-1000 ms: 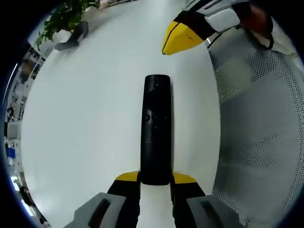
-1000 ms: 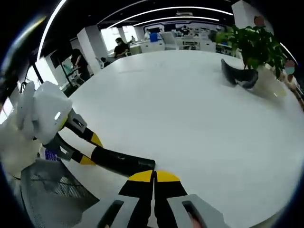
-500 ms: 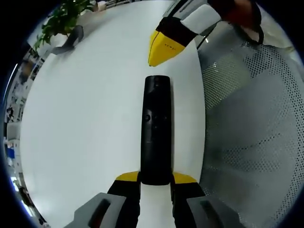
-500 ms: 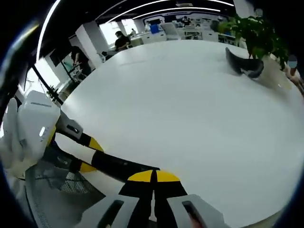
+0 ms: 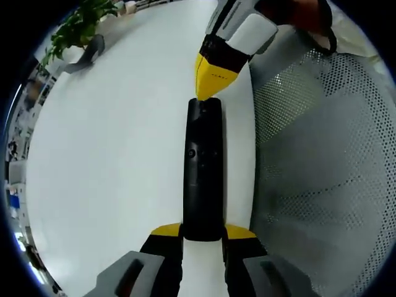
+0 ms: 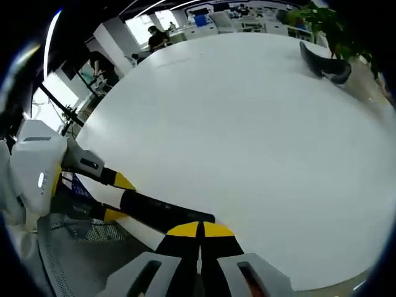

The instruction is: Press the specified remote control buttons in sequence, fully releasing each button before pressing the next.

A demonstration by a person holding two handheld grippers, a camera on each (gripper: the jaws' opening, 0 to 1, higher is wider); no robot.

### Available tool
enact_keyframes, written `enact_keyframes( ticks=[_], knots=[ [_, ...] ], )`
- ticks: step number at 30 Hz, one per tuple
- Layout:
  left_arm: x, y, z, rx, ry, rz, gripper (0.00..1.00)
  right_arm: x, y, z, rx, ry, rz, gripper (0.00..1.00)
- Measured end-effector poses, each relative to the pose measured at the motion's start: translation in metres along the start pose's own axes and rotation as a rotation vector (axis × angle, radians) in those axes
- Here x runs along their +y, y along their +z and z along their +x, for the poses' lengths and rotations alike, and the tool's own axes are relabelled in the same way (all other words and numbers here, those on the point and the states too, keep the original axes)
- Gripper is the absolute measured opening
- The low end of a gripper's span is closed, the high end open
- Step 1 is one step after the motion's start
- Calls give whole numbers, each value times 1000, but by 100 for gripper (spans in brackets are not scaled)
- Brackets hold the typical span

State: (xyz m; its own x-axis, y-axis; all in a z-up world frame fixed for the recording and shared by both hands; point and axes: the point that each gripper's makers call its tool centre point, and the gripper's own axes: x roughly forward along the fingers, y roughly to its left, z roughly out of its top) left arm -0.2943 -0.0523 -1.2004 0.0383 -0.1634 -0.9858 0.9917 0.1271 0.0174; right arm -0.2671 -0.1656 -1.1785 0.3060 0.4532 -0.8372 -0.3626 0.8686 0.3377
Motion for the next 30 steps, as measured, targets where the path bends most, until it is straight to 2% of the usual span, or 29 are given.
enact_keyframes(
  ticks=[2,5,12,18,20,25,30],
  knots=[
    [-1,0,0,3,1,2,23,1,1,1,-5,12,8,0],
    [-4,0,0,7,0,-4,23,6,-5,1,31,31,20,0],
    [-7,0,0,10,-3,-4,23,3,-16,3,92,8,32,0],
    [-6,-1,0,-7,-6,-8,23,4,-16,2,89,3,15,0],
    [-6,-1,0,-39,-6,-24,24,4,-16,2,88,-3,11,0],
    [-6,0,-2,-180,5,-65,24,3,-16,2,87,-1,12,0],
    [-6,0,-3,-288,16,-98,24,3,-16,3,85,11,33,0]
  ],
)
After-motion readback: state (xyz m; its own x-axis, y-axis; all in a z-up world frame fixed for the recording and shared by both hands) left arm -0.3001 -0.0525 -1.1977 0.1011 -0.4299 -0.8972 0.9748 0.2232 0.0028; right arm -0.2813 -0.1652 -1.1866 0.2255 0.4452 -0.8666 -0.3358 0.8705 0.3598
